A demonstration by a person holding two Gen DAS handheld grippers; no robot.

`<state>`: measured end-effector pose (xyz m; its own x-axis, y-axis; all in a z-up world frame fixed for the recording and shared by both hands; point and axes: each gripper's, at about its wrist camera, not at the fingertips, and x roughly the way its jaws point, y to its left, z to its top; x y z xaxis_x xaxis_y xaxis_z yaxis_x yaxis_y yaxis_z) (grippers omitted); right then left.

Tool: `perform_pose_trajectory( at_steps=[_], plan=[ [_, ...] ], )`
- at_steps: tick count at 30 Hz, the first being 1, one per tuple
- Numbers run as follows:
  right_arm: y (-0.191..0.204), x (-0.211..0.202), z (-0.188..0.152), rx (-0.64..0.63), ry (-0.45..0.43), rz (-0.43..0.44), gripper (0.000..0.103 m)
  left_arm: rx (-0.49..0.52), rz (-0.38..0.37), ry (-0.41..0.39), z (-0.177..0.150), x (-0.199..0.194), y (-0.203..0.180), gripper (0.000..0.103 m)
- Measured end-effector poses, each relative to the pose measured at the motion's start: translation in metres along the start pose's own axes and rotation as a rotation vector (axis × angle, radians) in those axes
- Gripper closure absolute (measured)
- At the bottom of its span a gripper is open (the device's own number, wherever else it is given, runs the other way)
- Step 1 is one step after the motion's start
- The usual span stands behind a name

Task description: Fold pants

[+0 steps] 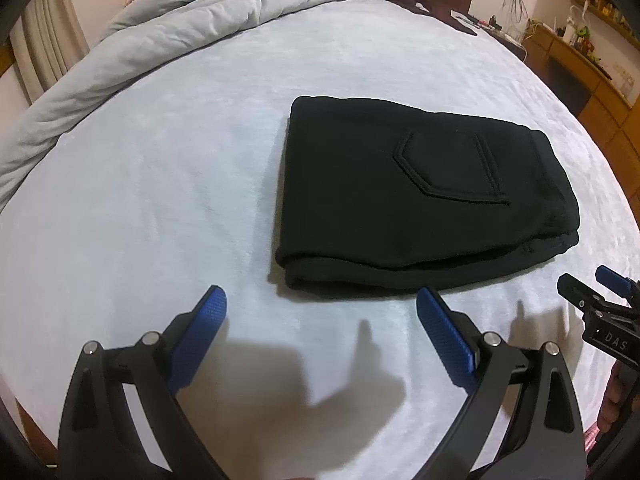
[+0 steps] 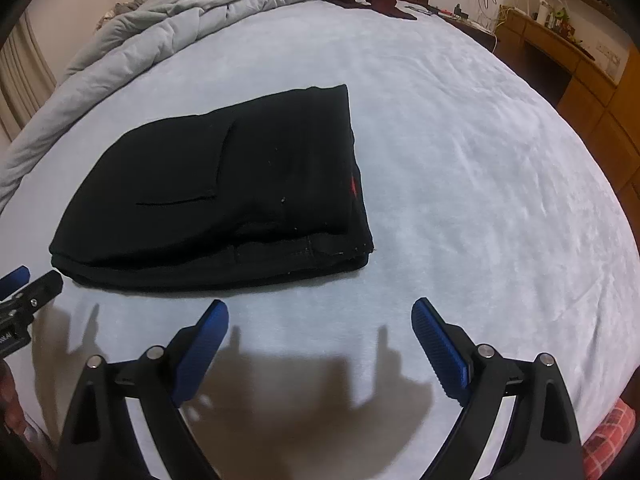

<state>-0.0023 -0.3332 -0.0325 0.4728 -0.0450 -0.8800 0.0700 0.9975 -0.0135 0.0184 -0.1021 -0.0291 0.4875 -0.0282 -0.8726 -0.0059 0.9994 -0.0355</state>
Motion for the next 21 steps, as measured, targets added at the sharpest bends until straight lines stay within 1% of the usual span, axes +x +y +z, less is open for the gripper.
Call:
perform_pose_trajectory(
  at_steps=[21],
  plan=[
    [0.0041, 0.0064, -0.0052, -0.014, 0.008, -0.02, 0.009, 0.013, 0.018, 0.007, -0.0029, 0.0015, -0.0035, 0.008]
  ],
)
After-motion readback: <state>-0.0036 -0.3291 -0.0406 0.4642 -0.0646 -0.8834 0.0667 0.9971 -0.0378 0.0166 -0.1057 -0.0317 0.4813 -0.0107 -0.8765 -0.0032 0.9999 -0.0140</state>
